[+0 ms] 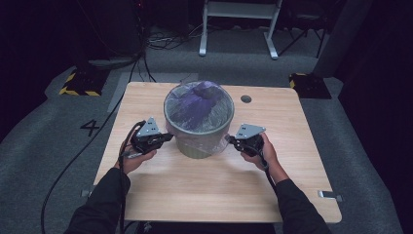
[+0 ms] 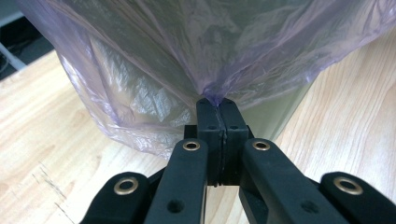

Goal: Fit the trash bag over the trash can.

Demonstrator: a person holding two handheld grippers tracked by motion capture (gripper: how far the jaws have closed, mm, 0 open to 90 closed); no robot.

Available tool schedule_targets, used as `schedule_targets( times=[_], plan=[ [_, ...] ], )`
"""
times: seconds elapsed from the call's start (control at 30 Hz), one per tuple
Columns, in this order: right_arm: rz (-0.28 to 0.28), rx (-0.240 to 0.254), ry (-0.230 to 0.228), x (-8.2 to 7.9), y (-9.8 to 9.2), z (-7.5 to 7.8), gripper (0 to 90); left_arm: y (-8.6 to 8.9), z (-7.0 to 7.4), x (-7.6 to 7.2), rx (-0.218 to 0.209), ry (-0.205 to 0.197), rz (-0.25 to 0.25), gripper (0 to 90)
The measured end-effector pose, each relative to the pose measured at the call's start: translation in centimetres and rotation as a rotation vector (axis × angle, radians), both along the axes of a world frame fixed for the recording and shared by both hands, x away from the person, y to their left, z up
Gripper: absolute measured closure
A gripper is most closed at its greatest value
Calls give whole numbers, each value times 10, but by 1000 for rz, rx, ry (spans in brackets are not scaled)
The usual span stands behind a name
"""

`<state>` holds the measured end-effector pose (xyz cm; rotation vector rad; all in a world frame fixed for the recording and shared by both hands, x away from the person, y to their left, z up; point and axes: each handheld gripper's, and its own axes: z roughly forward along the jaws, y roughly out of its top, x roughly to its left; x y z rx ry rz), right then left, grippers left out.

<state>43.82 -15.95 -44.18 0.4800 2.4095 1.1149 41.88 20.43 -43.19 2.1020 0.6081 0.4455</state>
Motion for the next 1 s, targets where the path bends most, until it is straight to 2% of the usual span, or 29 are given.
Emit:
schedule_targets(
  times=[0.1, 0.27, 0.43, 0.63, 0.8, 1.0],
  plan=[
    [-5, -1, 15, 0, -2, -3, 900, -1, -7, 1, 13, 16, -7, 895],
    [-26, -39, 53, 3, -3, -15, 900, -1, -19, 2, 31, 46, -3, 895],
    [-51, -50, 105, 11, -5, -26, 900, 0, -25, 6, 30, 73, 0, 893],
    [-80, -99, 145, 22, -4, -39, 900, -2, -34, 11, 52, 104, 7, 883],
    [-112, -87, 170, 29, -7, -45, 900, -2, -40, 16, 62, 110, 29, 861],
    [-145, -35, 198, 36, -15, -50, 900, -1, -44, 18, 43, 119, 45, 818]
  ],
)
